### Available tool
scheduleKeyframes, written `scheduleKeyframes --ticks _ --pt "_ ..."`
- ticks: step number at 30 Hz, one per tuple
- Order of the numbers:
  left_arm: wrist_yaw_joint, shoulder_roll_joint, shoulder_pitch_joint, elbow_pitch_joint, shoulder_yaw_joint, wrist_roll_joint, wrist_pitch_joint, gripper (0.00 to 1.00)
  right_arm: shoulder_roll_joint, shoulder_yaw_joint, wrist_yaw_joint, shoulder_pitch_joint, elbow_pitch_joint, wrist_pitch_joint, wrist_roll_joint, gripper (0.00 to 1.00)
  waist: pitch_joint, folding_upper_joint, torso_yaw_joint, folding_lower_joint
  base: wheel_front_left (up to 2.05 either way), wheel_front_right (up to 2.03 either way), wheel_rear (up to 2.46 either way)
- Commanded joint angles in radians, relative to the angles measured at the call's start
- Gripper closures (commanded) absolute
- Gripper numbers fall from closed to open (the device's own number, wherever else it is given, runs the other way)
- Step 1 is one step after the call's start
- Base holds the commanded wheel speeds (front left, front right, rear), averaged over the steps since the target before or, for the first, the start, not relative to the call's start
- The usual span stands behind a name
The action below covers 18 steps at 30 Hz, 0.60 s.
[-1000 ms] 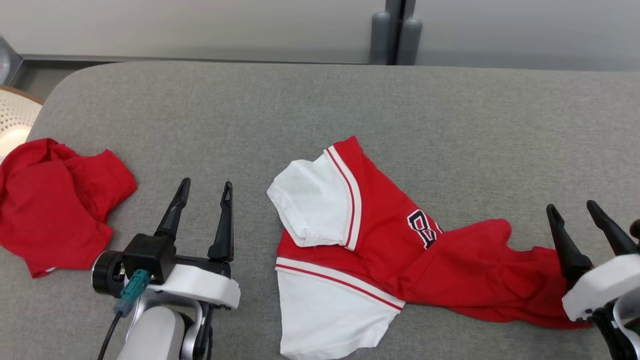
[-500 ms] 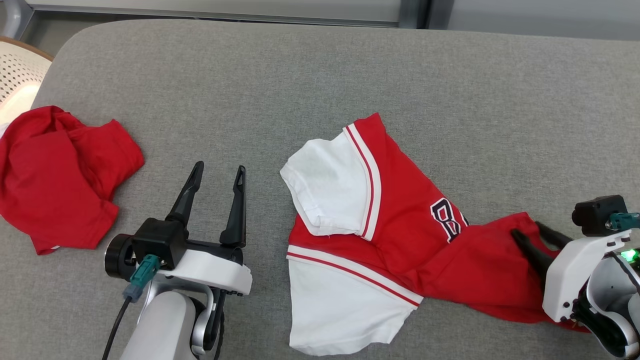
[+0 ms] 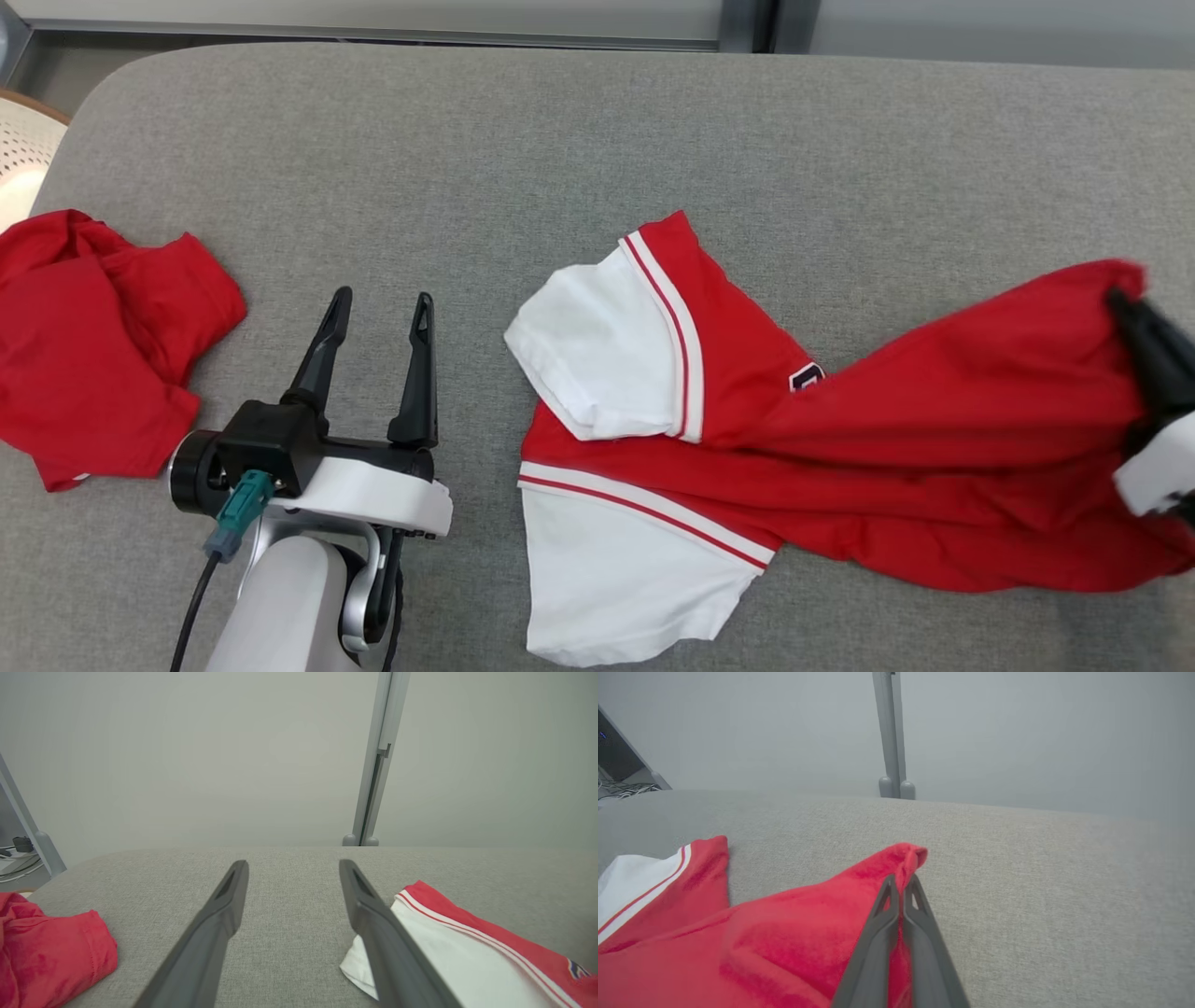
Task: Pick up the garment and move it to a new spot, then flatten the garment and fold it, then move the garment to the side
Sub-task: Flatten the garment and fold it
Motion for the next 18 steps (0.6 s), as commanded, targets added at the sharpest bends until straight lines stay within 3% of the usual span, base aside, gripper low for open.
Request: scheduleKeyframes --ticks 1,7,10,11,12,18 --pt "0.000 0.004 -0.021 -0.005 0.005 0.006 -0.002 0.00 0.005 -0.042 0.000 -0.006 0.008 -0.016 -0.015 1.00 0.000 0.0000 -0.004 0.0000 0.00 0.00 0.00" --pt "-0.006 0.002 -0.024 -0.008 0.007 0.004 -0.002 0.00 0.039 -0.197 0.000 0.021 0.086 -0.053 -0.053 1.00 0.012 0.0000 -0.008 0.0000 0.00 0.00 0.00" --pt "-0.004 0.002 -0.024 -0.005 0.010 0.003 -0.001 0.00 0.066 -0.199 0.000 0.016 0.153 -0.077 -0.059 1.00 0.021 0.0000 -0.016 0.0000 0.00 0.00 0.00" --pt "-0.004 0.003 -0.024 -0.003 0.012 0.003 -0.001 0.00 0.070 -0.195 0.000 0.016 0.176 -0.089 -0.074 0.54 0.022 0.0000 -0.019 0.0000 0.00 0.00 0.00" --pt "-0.003 0.003 -0.023 -0.002 0.015 0.003 -0.001 0.00 0.088 -0.199 0.000 0.011 0.198 -0.106 -0.072 0.00 0.023 0.0000 -0.022 0.0000 0.00 0.00 0.00" --pt "-0.001 0.003 0.003 0.000 0.036 0.009 -0.001 0.00 0.148 -0.201 0.000 0.012 0.267 -0.260 -0.087 0.00 0.009 0.0000 -0.050 0.0000 0.00 0.00 0.00"
